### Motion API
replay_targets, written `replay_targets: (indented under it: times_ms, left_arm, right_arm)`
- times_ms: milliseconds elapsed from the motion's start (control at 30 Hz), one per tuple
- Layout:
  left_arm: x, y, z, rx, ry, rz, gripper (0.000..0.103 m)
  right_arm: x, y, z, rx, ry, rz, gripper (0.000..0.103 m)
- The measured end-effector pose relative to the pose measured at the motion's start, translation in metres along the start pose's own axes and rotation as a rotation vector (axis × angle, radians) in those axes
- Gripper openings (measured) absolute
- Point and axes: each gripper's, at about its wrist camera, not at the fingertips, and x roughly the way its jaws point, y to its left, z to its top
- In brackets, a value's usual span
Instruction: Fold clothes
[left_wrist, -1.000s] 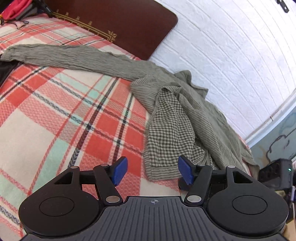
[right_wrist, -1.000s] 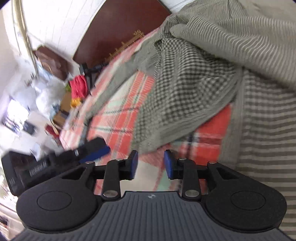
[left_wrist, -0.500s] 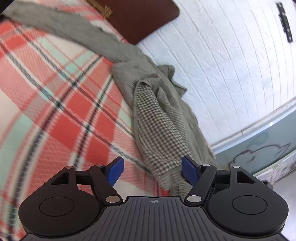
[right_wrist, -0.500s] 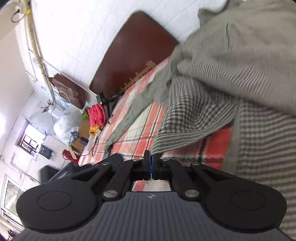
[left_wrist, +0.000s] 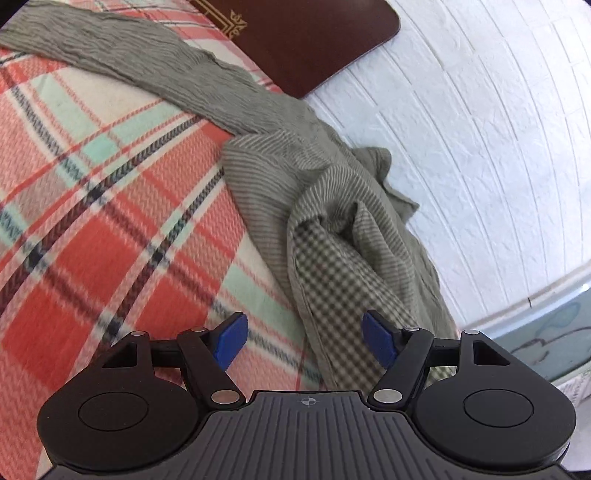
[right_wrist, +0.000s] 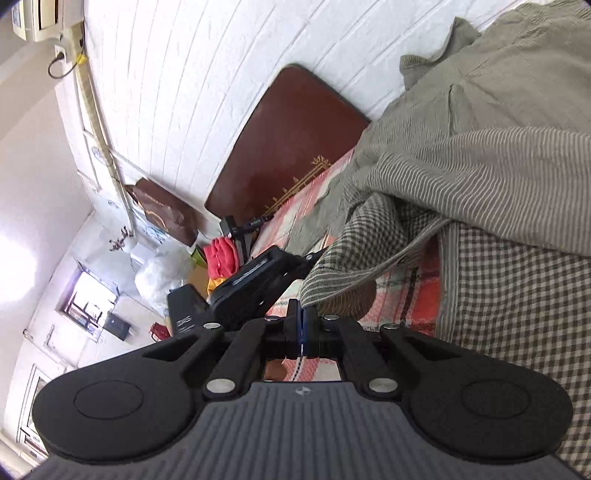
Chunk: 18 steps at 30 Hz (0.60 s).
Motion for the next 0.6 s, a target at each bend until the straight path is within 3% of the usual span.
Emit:
replay_targets:
  times_ms: [167,300,600]
  left_arm:
    - [0.015,-0.006,0.007,-0.004,-0.009,-0.004,0.081]
    - [0.022,0.0,0.008,-0.095,-0.017,-0.059,0.08]
    - [0.024,0.001,0.007,-0.151,-0.026,-0.076,0.061]
  right_arm:
    - [-0.008,-0.002,0.002,0.012,-0.012,0.014,0.001]
    - [-0.01,-0.002,0.003,0.011,-0.013,0.022,0.001]
    - [-0.017,-0.001,0.0,0.001,-0.006,0.023,0.003]
